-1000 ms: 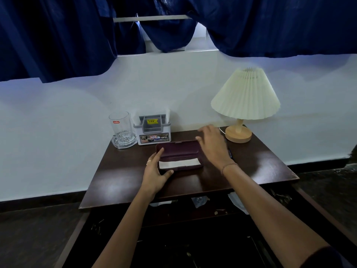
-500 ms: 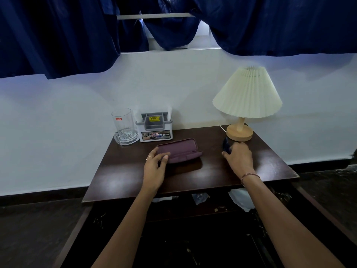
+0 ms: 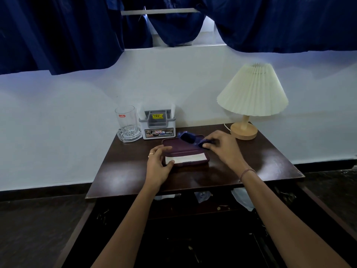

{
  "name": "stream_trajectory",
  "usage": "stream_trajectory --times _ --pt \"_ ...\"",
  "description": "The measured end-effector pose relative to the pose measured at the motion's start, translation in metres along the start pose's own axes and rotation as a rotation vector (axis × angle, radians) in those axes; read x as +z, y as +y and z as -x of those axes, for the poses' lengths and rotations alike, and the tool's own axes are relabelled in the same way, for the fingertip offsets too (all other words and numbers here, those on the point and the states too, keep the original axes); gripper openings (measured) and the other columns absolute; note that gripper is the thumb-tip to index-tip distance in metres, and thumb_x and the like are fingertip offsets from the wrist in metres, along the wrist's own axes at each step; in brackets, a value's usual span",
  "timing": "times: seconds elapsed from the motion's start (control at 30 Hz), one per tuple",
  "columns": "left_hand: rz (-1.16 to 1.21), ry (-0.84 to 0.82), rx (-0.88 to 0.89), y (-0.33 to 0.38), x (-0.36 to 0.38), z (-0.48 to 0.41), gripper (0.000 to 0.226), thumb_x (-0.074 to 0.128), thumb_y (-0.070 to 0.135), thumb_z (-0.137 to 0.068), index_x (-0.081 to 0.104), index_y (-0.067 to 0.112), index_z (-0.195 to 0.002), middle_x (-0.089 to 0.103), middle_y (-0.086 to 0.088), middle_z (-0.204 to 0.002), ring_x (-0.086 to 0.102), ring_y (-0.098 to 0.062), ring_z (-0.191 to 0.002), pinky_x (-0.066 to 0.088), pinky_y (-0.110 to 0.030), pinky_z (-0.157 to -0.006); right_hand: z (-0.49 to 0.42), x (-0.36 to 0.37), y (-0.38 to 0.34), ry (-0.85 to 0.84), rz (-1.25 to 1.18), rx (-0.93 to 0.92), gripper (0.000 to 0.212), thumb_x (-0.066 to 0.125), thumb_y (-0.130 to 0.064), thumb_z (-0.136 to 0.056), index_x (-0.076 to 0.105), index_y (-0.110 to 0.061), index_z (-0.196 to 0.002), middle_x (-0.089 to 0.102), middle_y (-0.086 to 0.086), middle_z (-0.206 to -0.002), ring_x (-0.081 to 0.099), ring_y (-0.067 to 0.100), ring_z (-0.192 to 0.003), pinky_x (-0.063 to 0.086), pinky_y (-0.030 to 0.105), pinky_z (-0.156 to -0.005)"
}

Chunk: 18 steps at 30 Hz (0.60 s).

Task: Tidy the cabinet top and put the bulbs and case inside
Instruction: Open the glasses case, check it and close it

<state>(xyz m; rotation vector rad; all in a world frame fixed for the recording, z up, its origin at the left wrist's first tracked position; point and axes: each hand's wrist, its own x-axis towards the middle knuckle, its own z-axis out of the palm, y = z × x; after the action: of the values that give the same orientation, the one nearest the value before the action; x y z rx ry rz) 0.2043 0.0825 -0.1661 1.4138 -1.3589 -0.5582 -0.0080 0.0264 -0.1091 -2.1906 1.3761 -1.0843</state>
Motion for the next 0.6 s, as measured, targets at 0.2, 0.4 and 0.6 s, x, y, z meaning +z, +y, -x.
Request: stream_trajectory --times 0.2,0.4,0.6 --pt "0.078 -0.001 -0.009 0.003 0.001 -0.001 0.059 0.070 -0.012 -0.070 0.054 0.023 -0.115 0.041 -0.015 -0.128 0.059 -0.021 -0.109 0.040 -0.027 -0.105 0.008 0.024 -0.008 -0.183 0.134 -0.093 0.019 0.070 -0.007 -0.077 0.074 -0.013 -0.095 0.067 0.004 -0.097 0.063 0.018 -0.090 0.049 0.028 -0.086" --pt "0.127 -0.046 -0.052 0.000 0.001 0.000 0.060 0.070 -0.008 -0.072 0.052 0.020 -0.122 0.055 -0.011 -0.128 0.055 -0.019 -0.119 0.041 -0.039 -0.108 0.018 0.034 -0.008 -0.251 0.144 -0.113 0.025 0.052 -0.020 -0.093 0.067 -0.010 -0.110 0.058 0.000 -0.110 0.046 0.004 -0.100 0.036 0.014 -0.092" --pt "0.137 -0.041 -0.056 0.000 0.001 0.000 0.063 0.071 -0.007 -0.072 0.049 0.018 -0.125 0.055 -0.014 -0.128 0.054 -0.022 -0.121 0.039 -0.042 -0.109 0.022 0.035 -0.006 -0.195 0.167 -0.171 0.022 0.058 -0.023 -0.090 0.072 -0.011 -0.101 0.052 -0.001 -0.098 0.046 0.009 -0.092 0.040 0.019 -0.085"
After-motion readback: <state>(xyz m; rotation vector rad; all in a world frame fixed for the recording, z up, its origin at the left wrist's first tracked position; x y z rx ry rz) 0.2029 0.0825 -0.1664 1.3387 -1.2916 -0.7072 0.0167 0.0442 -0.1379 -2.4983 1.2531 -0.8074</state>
